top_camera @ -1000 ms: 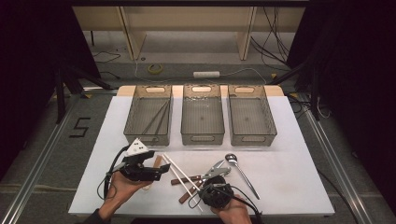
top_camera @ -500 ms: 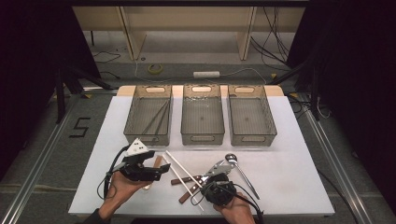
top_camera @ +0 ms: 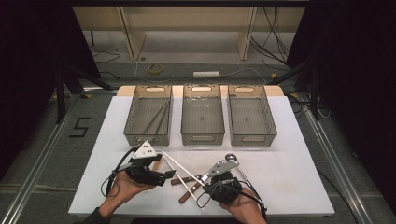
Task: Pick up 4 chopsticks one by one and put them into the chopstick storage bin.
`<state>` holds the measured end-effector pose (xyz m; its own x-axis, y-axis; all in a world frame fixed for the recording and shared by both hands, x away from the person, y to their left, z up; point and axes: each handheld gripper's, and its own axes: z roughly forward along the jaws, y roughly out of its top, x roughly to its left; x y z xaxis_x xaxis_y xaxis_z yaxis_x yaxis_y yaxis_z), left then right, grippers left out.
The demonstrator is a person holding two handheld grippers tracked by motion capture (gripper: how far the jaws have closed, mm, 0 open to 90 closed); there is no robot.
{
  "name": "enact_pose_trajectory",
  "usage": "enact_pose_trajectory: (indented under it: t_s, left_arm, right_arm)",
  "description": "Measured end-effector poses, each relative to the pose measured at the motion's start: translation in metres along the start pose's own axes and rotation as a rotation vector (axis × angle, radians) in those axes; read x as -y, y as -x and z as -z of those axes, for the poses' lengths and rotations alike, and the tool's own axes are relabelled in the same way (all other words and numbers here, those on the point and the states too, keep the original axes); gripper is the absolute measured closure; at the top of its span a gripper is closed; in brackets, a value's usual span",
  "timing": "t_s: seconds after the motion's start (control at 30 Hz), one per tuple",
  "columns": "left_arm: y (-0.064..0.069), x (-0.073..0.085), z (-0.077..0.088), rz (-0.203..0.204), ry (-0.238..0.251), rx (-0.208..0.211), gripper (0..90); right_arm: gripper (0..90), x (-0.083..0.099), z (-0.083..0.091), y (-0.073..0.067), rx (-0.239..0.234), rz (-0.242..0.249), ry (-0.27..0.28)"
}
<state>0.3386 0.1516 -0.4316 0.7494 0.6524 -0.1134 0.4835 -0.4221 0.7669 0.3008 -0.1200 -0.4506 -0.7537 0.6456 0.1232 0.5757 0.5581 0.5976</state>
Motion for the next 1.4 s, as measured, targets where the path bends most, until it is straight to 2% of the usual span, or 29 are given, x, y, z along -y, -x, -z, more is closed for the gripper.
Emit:
enact_pose_trajectory:
  t_s: [0.33, 0.53, 0.7, 0.8, 0.87, 0.9, 1.1, 1.33, 1.4]
  left_arm:
    - [0.017, -0.005, -0.012, -0.123, -0.069, 0.043, 19.7]
    - [0.024, -0.009, -0.016, -0.187, -0.103, 0.078, 20.1]
    - [0.030, -0.009, -0.020, -0.252, -0.152, 0.080, 20.3]
    - [0.032, -0.010, -0.022, -0.266, -0.181, 0.086, 21.0]
    - [0.033, -0.009, -0.022, -0.281, -0.198, 0.084, 23.0]
    - [0.034, -0.009, -0.022, -0.304, -0.215, 0.082, 24.7]
    - [0.038, -0.007, -0.024, -0.351, -0.269, 0.075, 33.8]
    - [0.041, -0.006, -0.023, -0.375, -0.312, 0.092, 45.3]
    - [0.041, -0.006, -0.023, -0.394, -0.331, 0.091, 48.3]
  right_arm:
    - [87.0, 0.000, 0.012, 0.003, -0.035, 0.091, -0.024]
    - [87.0, -0.001, 0.017, -0.002, -0.051, 0.155, -0.035]
    - [87.0, -0.001, 0.017, -0.005, -0.060, 0.191, -0.047]
    - [87.0, -0.001, 0.019, -0.007, -0.074, 0.208, -0.047]
    - [87.0, -0.002, 0.019, -0.008, -0.079, 0.218, -0.045]
    - [87.0, -0.002, 0.020, -0.008, -0.082, 0.220, -0.043]
    - [87.0, -0.002, 0.023, -0.010, -0.099, 0.254, -0.044]
    - [86.9, -0.002, 0.025, -0.013, -0.120, 0.283, -0.051]
    - [87.0, -0.002, 0.025, -0.013, -0.123, 0.289, -0.054]
